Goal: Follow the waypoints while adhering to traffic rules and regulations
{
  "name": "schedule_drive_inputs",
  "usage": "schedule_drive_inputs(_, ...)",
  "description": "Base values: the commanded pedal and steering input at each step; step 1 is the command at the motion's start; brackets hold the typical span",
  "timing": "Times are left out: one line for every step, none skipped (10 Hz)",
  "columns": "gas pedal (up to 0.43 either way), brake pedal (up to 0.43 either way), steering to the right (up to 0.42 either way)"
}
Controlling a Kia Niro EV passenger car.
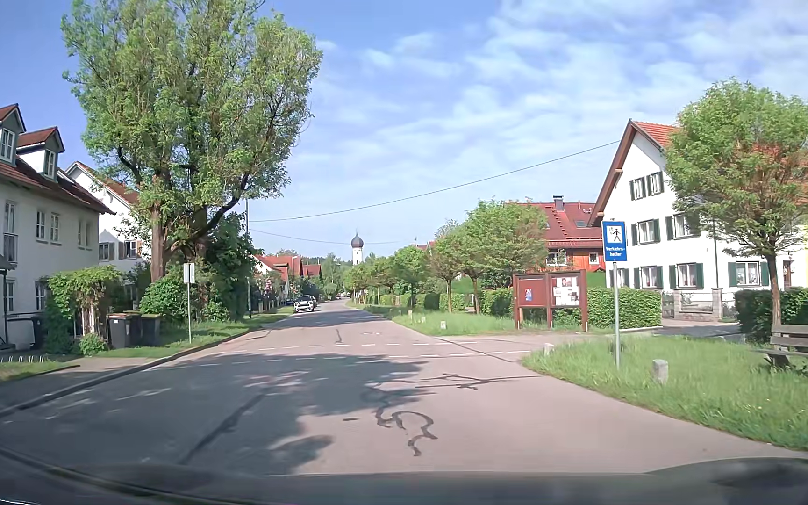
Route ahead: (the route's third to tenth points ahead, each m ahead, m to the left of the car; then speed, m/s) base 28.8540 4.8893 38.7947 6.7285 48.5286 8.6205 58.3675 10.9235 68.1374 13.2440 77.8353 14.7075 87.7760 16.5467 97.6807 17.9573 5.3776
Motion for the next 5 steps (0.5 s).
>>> schedule_drive_inputs(0.047, 0.000, -0.016)
schedule_drive_inputs(0.047, 0.000, -0.016)
schedule_drive_inputs(0.047, 0.000, -0.016)
schedule_drive_inputs(0.047, 0.000, -0.018)
schedule_drive_inputs(0.047, 0.000, -0.026)
